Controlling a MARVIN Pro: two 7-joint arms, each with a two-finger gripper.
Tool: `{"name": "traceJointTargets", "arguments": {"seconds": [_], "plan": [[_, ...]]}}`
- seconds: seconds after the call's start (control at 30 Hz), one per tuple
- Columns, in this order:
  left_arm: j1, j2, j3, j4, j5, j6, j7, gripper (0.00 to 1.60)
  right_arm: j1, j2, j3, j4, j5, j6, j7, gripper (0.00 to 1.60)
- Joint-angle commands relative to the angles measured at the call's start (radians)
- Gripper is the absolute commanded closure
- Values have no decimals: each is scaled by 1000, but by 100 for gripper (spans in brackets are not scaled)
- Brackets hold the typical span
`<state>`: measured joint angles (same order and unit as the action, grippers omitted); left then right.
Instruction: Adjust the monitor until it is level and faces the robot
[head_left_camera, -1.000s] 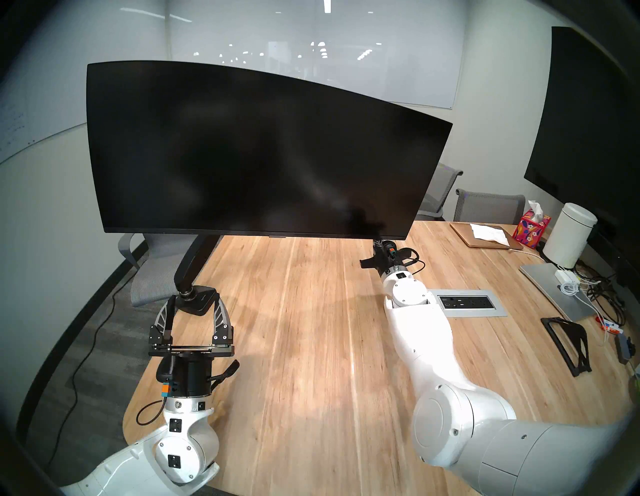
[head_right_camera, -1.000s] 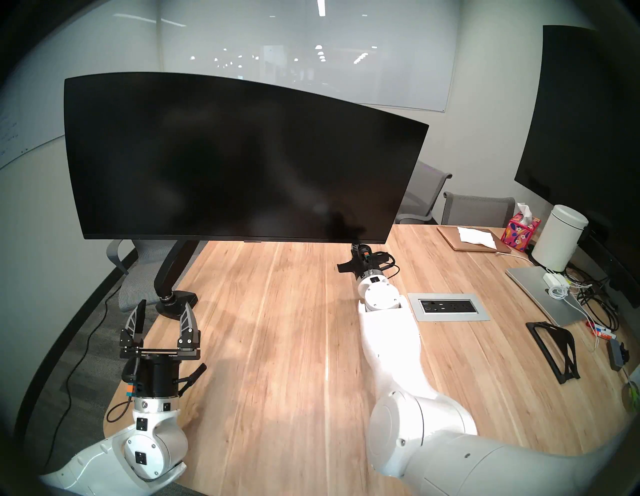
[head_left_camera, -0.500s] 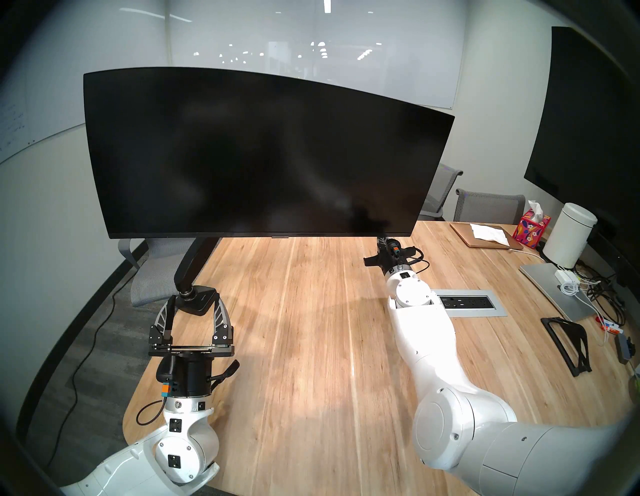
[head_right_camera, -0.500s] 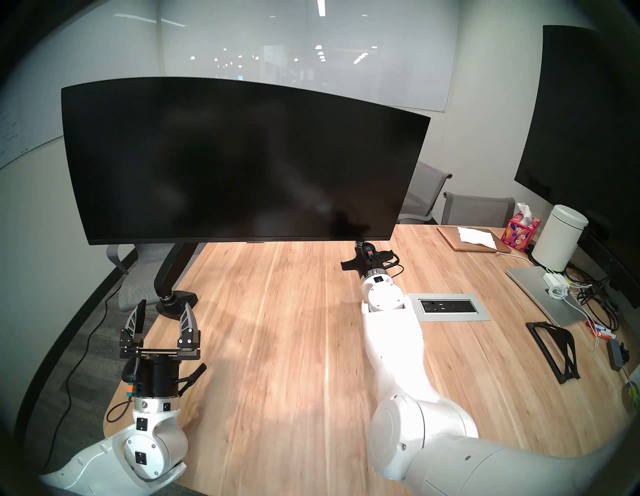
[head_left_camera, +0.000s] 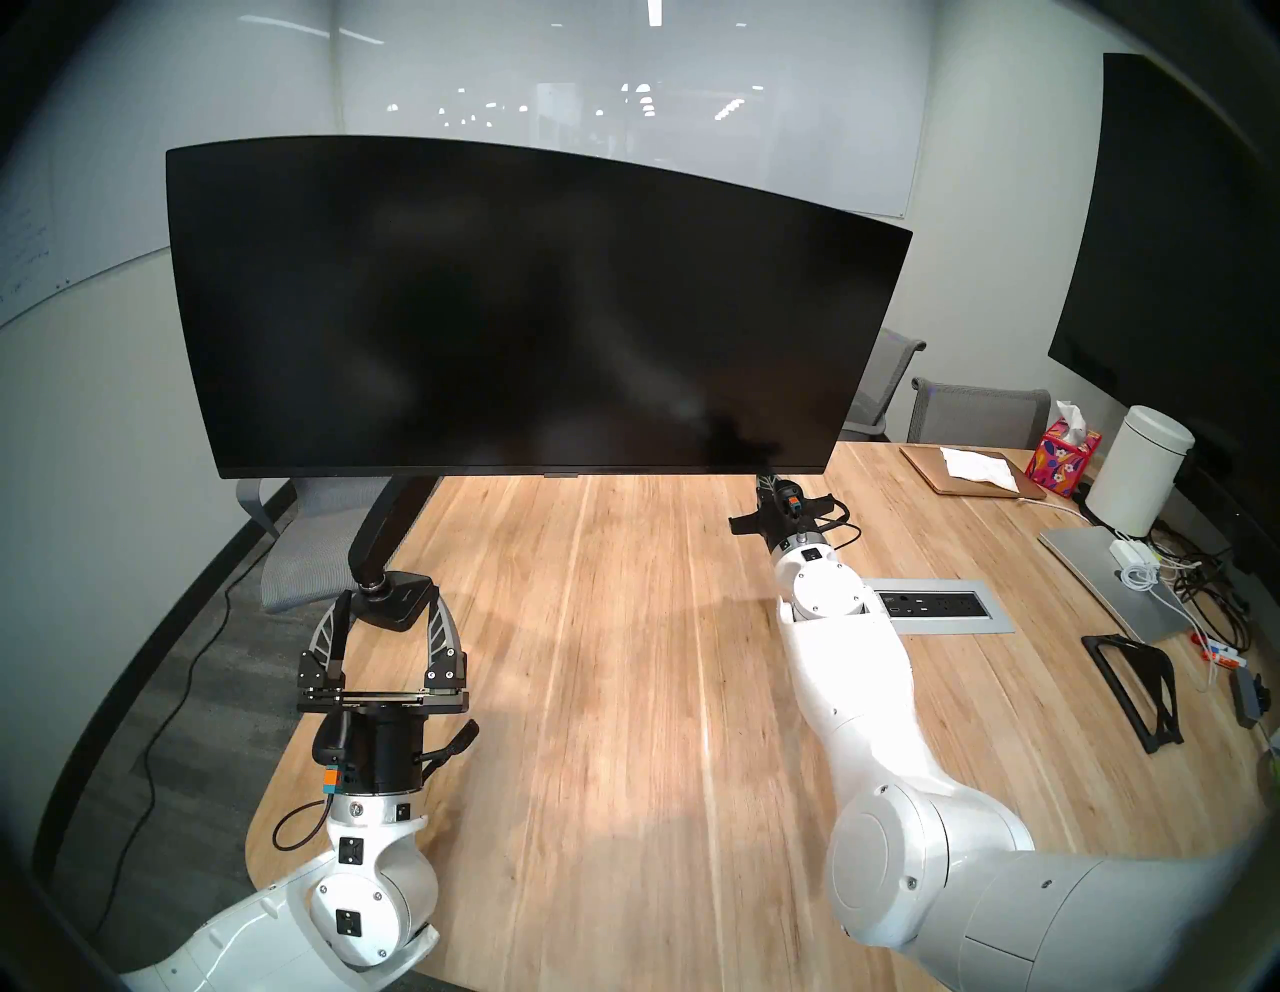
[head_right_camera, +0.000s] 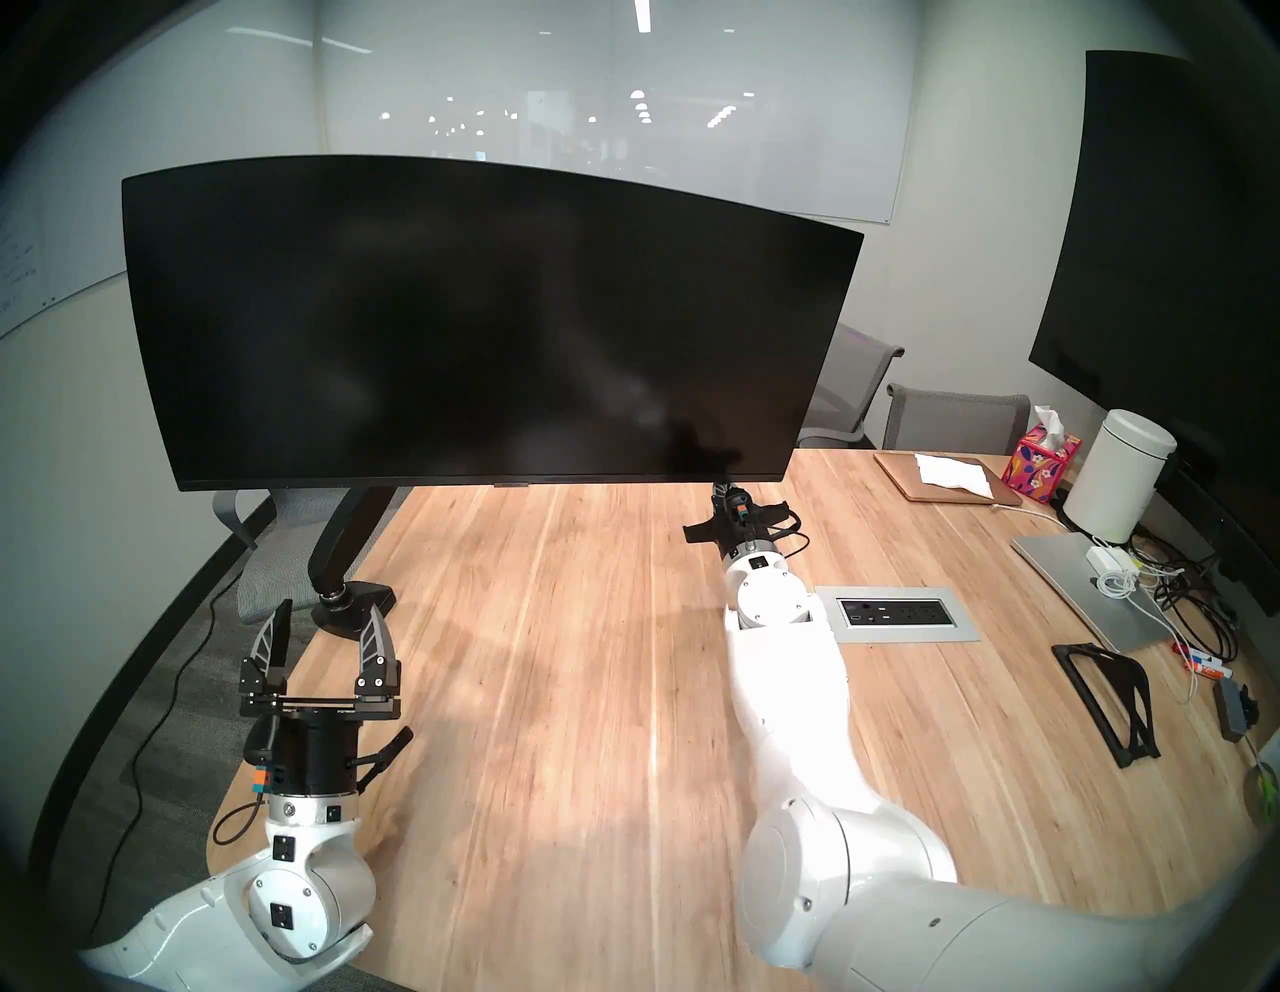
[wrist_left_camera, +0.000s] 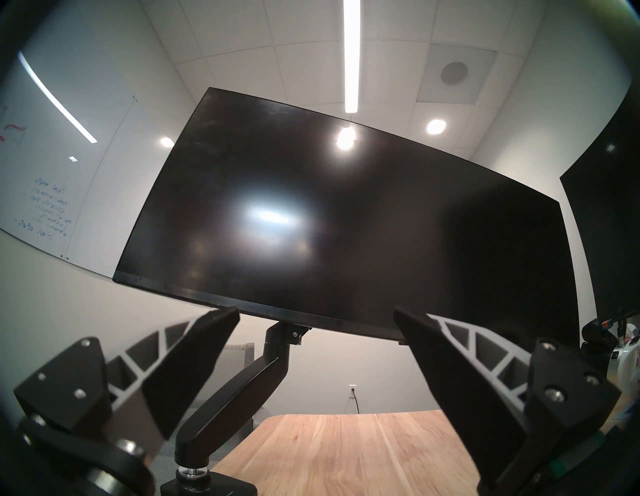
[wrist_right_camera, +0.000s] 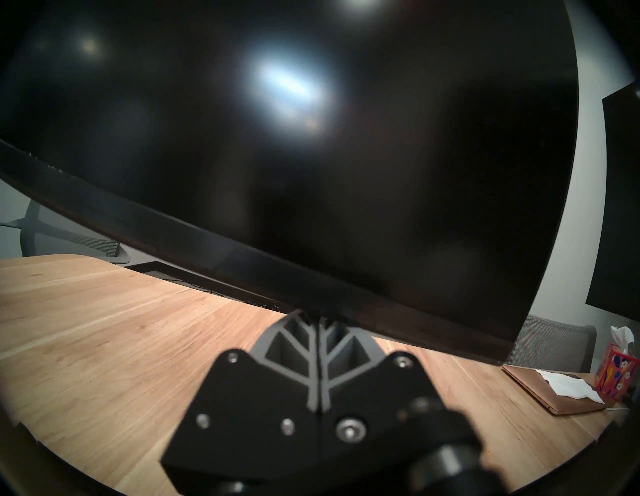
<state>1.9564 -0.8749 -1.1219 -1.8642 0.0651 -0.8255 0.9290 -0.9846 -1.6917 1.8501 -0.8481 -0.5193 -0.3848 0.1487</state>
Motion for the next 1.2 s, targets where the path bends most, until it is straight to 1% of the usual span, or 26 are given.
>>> {"name": "traceJointTargets", "arguments": {"seconds": [0.0,0.77,1.17], "plan": [[-2,-2,-1,-12,1,-3,1,0,57,4,-5,-69,2,-45,-23,160],[-2,-2,-1,-11,1,-3,1,0,83,1,-28,-60,-9,-46,-56,160],[-2,-2,-1,-11,1,-3,1,0,81,2,-36,-67,-13,-59,-84,160]]}}
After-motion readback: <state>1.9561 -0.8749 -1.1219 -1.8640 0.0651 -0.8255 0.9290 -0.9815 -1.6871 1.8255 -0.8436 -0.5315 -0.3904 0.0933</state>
